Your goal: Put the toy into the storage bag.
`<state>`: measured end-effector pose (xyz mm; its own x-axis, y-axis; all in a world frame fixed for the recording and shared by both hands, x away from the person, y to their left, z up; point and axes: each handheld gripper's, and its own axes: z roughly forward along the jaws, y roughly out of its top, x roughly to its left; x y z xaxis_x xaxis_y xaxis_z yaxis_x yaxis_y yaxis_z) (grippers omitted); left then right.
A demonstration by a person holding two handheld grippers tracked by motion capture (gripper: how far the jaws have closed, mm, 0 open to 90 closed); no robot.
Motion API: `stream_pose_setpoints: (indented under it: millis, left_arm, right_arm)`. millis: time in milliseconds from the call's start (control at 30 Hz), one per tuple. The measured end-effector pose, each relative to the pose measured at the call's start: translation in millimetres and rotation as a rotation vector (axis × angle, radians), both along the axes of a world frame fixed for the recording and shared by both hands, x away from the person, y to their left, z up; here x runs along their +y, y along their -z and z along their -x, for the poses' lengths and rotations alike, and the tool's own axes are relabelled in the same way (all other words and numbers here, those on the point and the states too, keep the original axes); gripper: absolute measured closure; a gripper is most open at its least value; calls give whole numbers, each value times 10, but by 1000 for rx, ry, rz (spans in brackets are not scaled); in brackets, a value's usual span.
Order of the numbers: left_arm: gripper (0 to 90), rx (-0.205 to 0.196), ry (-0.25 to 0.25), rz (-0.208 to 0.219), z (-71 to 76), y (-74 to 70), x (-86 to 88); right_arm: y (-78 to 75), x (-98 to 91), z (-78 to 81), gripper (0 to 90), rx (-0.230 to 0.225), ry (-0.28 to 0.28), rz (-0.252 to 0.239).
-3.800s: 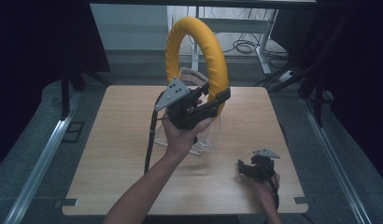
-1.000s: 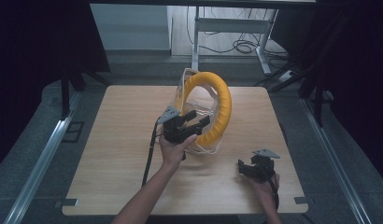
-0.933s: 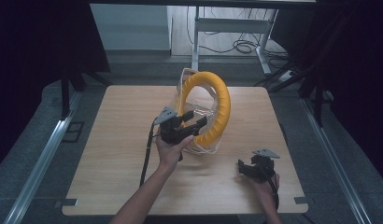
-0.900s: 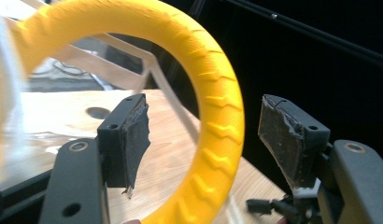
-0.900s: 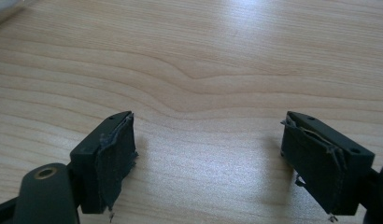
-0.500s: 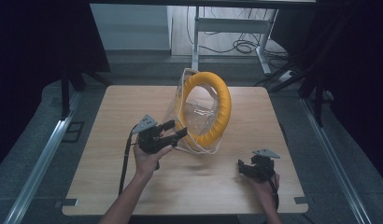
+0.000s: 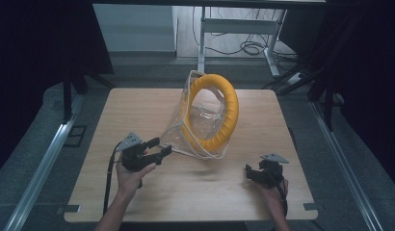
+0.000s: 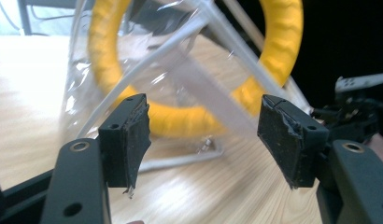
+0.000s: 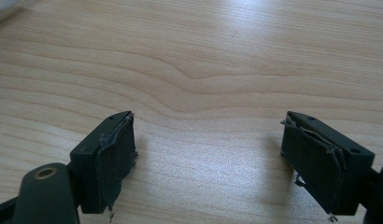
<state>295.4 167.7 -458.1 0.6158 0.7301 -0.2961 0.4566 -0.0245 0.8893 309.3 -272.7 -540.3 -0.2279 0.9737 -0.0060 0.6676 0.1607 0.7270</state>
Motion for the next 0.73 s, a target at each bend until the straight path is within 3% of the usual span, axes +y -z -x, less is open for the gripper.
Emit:
stream_pose_setpoints:
  millis: [100,233,733]
  left_arm:
    - [344,18,-4,-20,15,48,83]
    - [344,30,-18,-11,36,70,165]
    - [340,44,-25,-2,50,101,217]
  right_arm:
    - [0,0,0,181,0,-1,0]
    - [0,0,0,181,0,-1,0]
    - [0,0,0,182,0,-1,0]
